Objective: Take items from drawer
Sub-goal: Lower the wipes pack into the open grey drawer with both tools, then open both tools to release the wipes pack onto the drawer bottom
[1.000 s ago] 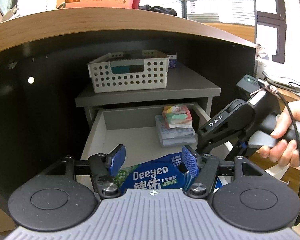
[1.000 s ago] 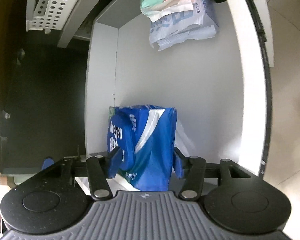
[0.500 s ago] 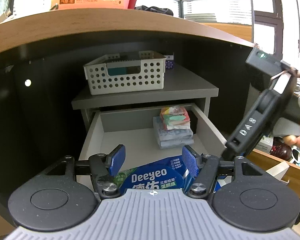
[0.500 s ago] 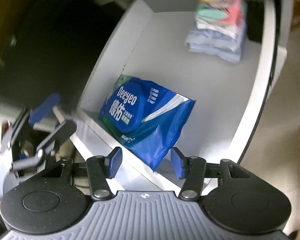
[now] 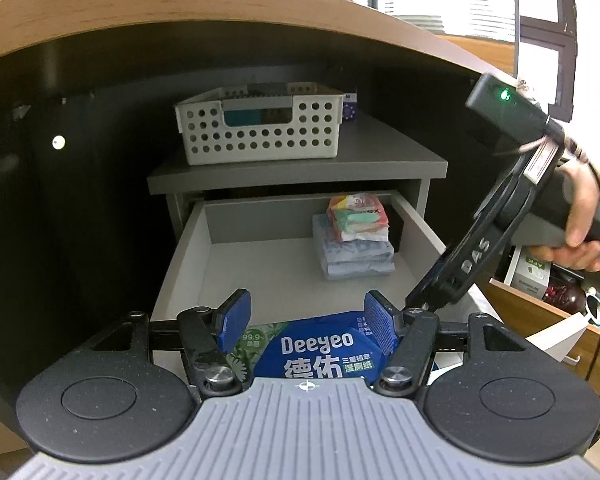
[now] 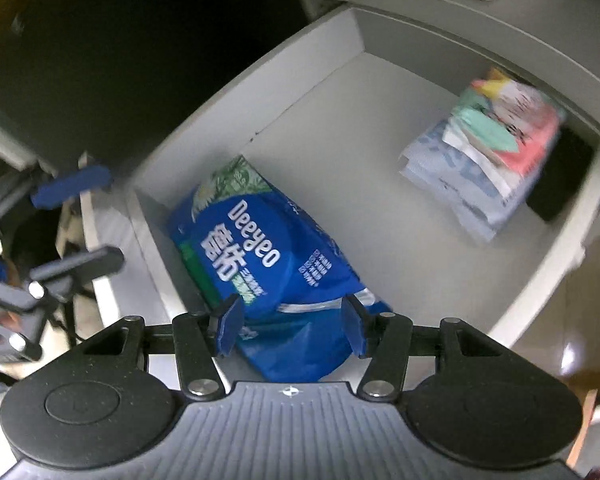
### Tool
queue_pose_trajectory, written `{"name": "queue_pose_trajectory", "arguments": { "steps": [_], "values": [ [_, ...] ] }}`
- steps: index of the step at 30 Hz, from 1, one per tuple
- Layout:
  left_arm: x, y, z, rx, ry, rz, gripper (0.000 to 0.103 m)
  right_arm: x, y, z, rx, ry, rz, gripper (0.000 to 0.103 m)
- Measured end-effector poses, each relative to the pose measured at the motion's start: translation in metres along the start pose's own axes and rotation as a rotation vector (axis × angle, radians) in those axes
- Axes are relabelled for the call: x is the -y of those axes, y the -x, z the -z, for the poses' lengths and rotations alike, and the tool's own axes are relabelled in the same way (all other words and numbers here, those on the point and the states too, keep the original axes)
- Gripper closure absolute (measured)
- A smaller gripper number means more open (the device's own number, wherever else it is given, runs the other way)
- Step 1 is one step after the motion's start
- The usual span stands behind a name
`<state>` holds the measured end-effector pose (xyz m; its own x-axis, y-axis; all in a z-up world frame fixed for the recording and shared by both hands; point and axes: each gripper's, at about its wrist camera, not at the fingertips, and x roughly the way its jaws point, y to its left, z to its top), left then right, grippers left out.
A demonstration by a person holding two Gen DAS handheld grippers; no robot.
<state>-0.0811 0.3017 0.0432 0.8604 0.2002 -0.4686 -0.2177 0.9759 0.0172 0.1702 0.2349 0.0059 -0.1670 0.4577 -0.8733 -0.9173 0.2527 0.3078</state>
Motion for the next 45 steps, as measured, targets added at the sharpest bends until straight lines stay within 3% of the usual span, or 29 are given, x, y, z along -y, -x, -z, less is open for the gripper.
{"name": "queue_pose_trajectory", "arguments": {
  "steps": [9,12,16,20,29,45],
  "values": [
    [-0.001,-0.009,0.002,-0.008,0.003,0.006,0.031,-0.007,-0.021,0.006,-0.037,0.294,0.027,0.037],
    [-0.001,-0.011,0.004,-0.013,0.009,0.006,0.030,-0.010,-0.028,0.009,-0.051,0.337,0.030,0.037],
    [0.000,-0.011,0.004,-0.016,0.024,-0.001,0.030,-0.008,-0.037,0.007,-0.066,0.310,0.022,0.038],
    [0.003,-0.009,0.000,0.000,0.032,-0.006,0.030,-0.012,-0.041,0.004,-0.048,0.329,0.022,0.045],
    [0.002,-0.005,-0.003,0.005,0.060,-0.019,0.030,-0.025,-0.056,0.000,-0.049,0.343,-0.004,0.046],
    [0.012,0.006,-0.011,0.010,0.054,-0.004,0.030,-0.021,-0.013,0.019,0.056,0.229,0.012,0.046]
  ]
}}
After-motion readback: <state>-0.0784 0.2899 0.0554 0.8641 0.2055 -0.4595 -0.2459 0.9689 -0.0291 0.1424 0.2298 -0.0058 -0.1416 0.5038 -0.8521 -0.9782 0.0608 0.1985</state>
